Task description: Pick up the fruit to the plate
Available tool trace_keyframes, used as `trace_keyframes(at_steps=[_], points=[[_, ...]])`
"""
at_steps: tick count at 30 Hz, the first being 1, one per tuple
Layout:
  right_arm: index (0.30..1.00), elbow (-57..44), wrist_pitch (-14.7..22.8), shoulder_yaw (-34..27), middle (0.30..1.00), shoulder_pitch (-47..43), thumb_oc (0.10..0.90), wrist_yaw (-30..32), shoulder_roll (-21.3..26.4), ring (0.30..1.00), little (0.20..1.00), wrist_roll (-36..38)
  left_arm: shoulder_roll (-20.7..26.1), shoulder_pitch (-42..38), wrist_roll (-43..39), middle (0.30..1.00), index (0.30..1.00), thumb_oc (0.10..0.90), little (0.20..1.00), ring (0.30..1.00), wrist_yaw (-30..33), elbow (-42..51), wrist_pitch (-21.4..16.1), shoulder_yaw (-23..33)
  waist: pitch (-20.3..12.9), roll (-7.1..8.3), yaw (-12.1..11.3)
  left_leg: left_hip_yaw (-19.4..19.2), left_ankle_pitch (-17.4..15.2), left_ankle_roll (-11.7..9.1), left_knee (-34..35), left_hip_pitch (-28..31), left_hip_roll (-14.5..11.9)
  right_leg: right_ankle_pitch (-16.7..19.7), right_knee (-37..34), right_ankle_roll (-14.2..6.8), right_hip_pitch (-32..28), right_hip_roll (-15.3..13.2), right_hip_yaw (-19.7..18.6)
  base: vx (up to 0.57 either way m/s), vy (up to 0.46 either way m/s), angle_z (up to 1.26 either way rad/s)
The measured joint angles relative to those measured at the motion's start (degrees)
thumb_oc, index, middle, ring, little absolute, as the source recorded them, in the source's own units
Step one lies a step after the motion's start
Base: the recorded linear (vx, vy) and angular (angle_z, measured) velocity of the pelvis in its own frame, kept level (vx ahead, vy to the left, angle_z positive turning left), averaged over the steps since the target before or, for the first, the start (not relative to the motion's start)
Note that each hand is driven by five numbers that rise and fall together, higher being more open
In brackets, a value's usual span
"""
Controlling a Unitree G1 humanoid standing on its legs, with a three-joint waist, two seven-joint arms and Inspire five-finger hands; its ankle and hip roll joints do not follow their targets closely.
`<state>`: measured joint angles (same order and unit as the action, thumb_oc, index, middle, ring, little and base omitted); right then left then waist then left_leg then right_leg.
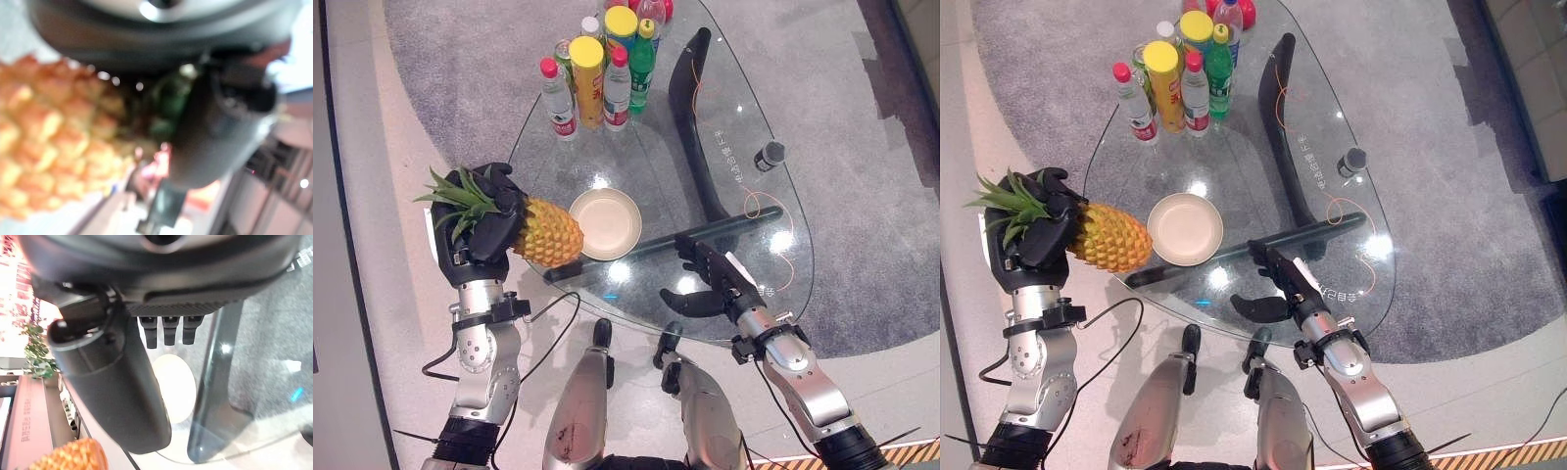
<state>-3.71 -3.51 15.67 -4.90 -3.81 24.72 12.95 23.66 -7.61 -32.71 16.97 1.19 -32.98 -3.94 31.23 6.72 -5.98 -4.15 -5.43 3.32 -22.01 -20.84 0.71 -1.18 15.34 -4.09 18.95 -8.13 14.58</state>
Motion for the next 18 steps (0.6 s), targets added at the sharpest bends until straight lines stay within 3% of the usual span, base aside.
trace_keyframes(at_steps=[6,18], points=[[0.9,1.7,-1.08,1.81,0.9,-0.99,0.8,-0.68,0.03,0.9,0.9,1.22,1.11,-3.57,3.16,0.3,0.3,0.1,0.2,0.3,3.23,-2.51,-0.28,-2.57,0.0,0.33,0.34,-0.68,-0.5,0.28,-1.77,-2.64,-0.15,0.25,0.95,-0.01,2.56,0.03,-1.0,-0.02,0.053,-0.05],[0.9,7.51,-3.55,6.2,0.9,-6.21,0.8,-1.79,-0.01,0.9,0.9,3.51,1.73,-12.19,5.76,0.3,0.3,0.1,0.2,0.3,9.85,-12.53,-2.3,-4.47,-0.07,0.87,3.98,-1.97,-1.08,0.92,-5.21,-9.7,-0.87,1.72,1.61,-0.1,8.92,0.49,-2.47,-0.04,0.042,-0.06]])
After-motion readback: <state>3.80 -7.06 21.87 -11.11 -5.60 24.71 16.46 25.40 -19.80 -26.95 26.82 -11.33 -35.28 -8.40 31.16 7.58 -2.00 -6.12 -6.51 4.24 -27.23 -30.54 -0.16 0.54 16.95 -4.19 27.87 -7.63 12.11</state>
